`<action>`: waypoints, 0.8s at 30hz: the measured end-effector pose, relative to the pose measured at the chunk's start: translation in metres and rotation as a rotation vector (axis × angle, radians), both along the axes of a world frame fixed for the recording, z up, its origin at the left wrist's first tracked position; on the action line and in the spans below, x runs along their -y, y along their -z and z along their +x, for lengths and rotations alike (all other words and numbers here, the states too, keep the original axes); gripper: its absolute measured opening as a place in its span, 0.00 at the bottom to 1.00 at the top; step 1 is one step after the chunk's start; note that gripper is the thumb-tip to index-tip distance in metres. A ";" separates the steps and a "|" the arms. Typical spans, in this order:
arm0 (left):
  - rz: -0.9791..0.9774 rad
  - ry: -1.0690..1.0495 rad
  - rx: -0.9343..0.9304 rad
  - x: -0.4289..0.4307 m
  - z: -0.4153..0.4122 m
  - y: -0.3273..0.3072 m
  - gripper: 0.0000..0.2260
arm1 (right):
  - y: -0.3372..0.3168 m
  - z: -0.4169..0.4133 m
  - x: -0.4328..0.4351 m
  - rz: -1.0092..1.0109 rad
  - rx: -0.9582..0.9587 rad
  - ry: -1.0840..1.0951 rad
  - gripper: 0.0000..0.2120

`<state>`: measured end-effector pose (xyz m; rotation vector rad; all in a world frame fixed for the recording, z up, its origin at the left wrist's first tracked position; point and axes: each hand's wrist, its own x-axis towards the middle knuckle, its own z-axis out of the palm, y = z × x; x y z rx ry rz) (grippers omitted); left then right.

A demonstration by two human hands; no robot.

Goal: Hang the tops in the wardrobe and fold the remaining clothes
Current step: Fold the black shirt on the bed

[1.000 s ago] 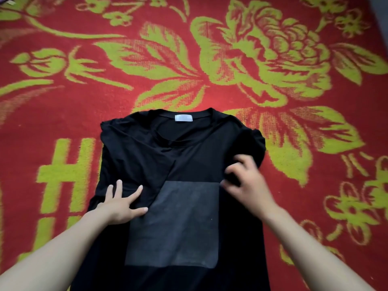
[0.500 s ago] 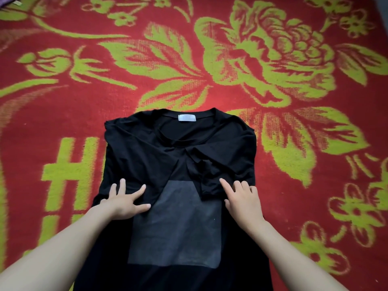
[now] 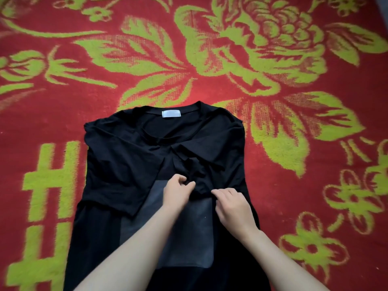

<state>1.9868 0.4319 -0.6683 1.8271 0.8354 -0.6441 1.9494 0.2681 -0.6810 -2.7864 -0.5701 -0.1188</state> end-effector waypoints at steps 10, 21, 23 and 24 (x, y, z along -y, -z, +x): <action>-0.074 -0.160 0.160 0.021 -0.052 0.004 0.11 | -0.030 0.067 0.011 0.078 -0.049 0.181 0.17; -0.234 -0.209 -0.103 0.016 -0.060 0.005 0.11 | -0.004 0.092 -0.034 -0.459 -0.473 -0.145 0.27; -0.169 -0.203 -0.153 0.012 -0.058 0.005 0.14 | -0.005 0.086 -0.033 -0.414 -0.401 -0.069 0.28; -0.126 -0.189 -0.171 0.009 -0.059 0.006 0.14 | -0.007 0.083 -0.031 -0.398 -0.378 -0.031 0.29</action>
